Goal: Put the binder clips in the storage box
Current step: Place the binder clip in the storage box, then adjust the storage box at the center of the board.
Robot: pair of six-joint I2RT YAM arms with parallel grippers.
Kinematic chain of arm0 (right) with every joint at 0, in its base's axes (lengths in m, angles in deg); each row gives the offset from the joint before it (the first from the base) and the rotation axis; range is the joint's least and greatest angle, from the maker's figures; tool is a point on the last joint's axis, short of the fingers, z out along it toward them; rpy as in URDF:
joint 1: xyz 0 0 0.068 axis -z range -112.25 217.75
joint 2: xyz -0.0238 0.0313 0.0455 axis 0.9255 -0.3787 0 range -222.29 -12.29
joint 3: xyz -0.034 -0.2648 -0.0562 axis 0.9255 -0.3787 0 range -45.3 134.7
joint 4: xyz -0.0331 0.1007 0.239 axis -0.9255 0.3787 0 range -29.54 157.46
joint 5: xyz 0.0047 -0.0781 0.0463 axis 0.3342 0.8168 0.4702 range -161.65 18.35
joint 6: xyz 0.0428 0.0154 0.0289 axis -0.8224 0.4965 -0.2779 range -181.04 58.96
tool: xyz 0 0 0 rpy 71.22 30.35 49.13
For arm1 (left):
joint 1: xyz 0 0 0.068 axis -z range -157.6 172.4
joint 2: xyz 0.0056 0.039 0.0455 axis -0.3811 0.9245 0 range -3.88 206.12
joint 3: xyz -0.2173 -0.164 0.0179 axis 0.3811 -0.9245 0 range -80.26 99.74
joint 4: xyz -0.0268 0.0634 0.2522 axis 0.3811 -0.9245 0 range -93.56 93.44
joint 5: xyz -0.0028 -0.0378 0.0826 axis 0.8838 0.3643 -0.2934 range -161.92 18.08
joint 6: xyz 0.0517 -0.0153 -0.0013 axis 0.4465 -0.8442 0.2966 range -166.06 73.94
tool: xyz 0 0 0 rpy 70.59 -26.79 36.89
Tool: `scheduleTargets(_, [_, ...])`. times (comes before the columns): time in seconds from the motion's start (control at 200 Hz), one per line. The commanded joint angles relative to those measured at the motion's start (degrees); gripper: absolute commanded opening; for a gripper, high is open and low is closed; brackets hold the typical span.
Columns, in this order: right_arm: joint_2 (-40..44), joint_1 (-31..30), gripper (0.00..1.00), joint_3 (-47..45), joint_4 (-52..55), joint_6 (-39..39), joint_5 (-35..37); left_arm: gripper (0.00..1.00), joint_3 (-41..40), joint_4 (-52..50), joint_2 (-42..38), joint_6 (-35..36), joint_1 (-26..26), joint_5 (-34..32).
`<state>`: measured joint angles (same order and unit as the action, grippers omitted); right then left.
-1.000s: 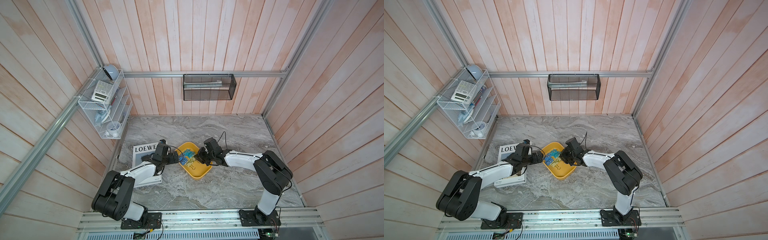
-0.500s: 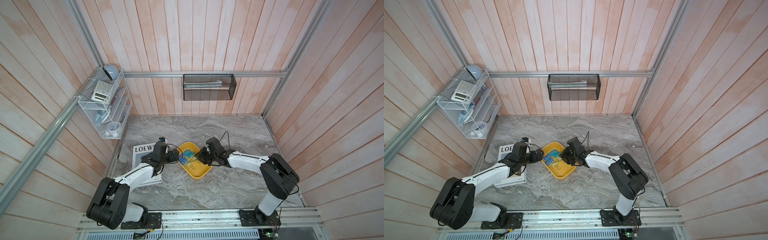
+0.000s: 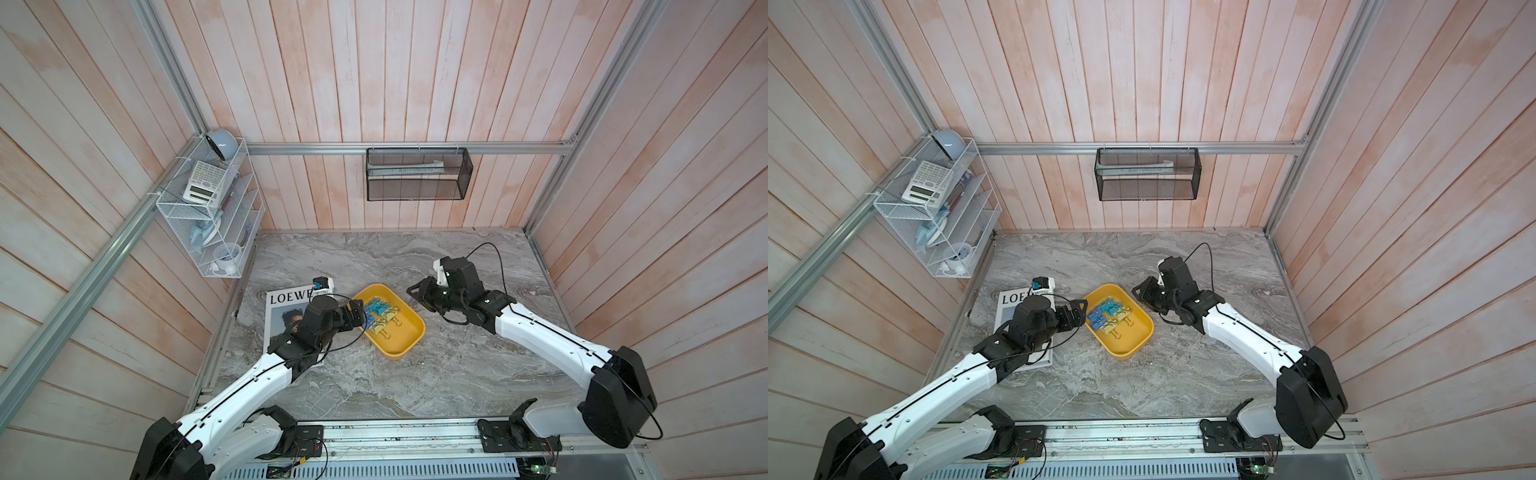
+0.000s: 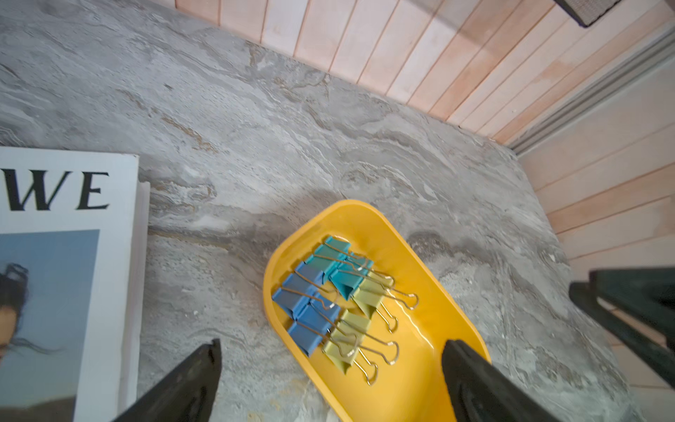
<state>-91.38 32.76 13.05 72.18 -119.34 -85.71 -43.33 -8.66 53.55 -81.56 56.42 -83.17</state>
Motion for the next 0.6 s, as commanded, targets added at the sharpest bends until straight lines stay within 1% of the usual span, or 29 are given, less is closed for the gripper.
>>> scheduleTargets(0.0, [1.8,0.3,0.25,-0.1,10.6,7.4,0.2,1.00,-0.3,-6.0,-1.6,-1.9,0.1,-6.6])
scheduleTargets(0.12, [7.5,-1.3,0.15,-4.1,13.6,8.0,4.3,0.99,-0.2,-6.8,-1.6,-0.5,0.1,-6.5])
scheduleTargets(0.165, [9.8,-2.0,0.13,-6.2,13.5,7.5,5.3,0.98,-0.5,-7.0,-1.8,-0.5,0.1,-5.4])
scheduleTargets(0.24, [12.3,-2.4,0.13,-9.6,12.7,8.2,7.2,0.91,-2.2,-6.6,-2.6,-1.9,0.3,-3.5])
scheduleTargets(0.31, [12.9,-1.4,0.13,-10.6,13.5,9.5,8.4,0.76,-4.6,-6.4,-3.5,-4.6,0.9,-3.2])
scheduleTargets(0.37, [12.0,0.3,0.13,-10.3,13.9,10.8,8.3,0.60,-6.4,-6.4,-4.2,-7.2,1.9,-4.2])
scheduleTargets(0.435, [10.0,2.5,0.13,-10.1,12.4,12.0,6.4,0.51,-8.8,-4.4,-4.0,-9.9,2.2,-2.9])
scheduleTargets(0.48, [7.8,4.3,0.13,-10.1,10.6,12.7,4.3,0.44,-9.6,-3.4,-2.7,-11.2,2.7,-2.5])
scheduleTargets(0.545, [4.2,6.3,0.13,-8.9,9.8,13.5,2.4,0.29,-10.1,-1.9,0.1,-12.4,3.6,-2.6])
scheduleTargets(0.595, [1.5,6.6,0.12,-6.8,10.8,15.0,2.5,0.17,-10.2,-0.4,2.6,-13.1,4.2,-2.1])
